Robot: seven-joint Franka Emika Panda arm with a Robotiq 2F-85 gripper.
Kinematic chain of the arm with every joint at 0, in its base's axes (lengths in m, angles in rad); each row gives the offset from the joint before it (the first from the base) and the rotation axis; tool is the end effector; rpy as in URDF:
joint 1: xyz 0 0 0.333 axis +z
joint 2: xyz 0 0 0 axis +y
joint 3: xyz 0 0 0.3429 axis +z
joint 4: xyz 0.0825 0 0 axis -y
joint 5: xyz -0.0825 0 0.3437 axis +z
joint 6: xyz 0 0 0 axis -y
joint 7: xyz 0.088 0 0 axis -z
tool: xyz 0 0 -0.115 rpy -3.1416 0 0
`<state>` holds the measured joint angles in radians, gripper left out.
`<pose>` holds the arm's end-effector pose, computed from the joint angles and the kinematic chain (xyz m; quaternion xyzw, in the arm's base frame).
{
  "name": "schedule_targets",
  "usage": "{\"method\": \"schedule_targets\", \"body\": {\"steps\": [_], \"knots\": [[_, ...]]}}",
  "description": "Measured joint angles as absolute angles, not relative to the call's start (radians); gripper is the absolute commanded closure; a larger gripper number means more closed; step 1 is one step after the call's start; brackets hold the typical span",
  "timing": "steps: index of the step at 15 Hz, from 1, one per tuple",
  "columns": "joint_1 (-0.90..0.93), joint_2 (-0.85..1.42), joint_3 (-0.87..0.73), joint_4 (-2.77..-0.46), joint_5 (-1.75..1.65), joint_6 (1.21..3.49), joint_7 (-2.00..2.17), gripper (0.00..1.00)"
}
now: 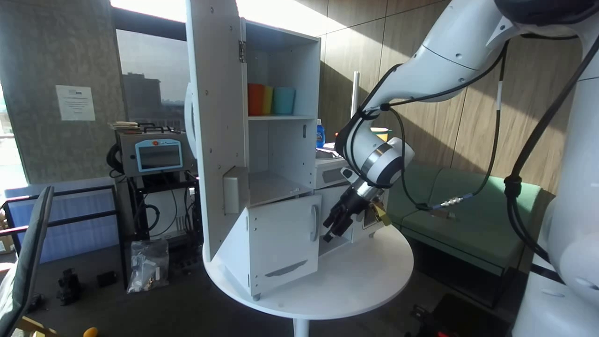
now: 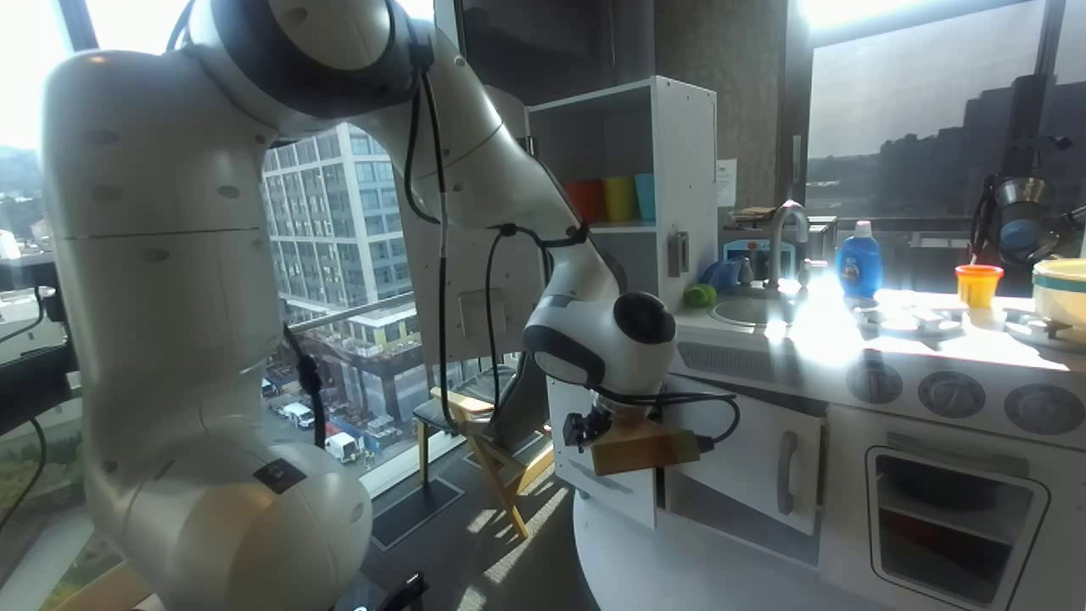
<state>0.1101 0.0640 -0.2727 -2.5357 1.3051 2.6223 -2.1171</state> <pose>0.4219 -0.0885 0.2990 -0.8795 -0.3683 -0.2795 0.1127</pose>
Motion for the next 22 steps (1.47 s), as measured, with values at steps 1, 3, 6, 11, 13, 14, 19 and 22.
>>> {"method": "schedule_targets", "body": {"steps": [1,3,6,11,13,14,19,22], "knots": [[0.081,0.047,-0.257,-2.555,1.243,2.618,-2.071,0.0],[0.034,0.018,-0.233,-2.584,1.14,2.62,-1.981,0.0],[0.025,-0.024,-0.239,-2.579,1.129,2.642,-1.888,0.0],[0.01,-0.091,-0.225,-2.518,1.087,2.672,-1.587,0.0],[0.001,-0.101,-0.21,-2.489,1.073,2.686,-1.443,0.0],[0.001,-0.101,-0.204,-2.476,1.068,2.706,-1.372,0.0],[-0.022,-0.091,-0.13,-2.481,0.929,2.897,-1.001,0.0],[-0.047,-0.066,-0.121,-2.546,0.722,2.969,-0.76,0.0]]}}
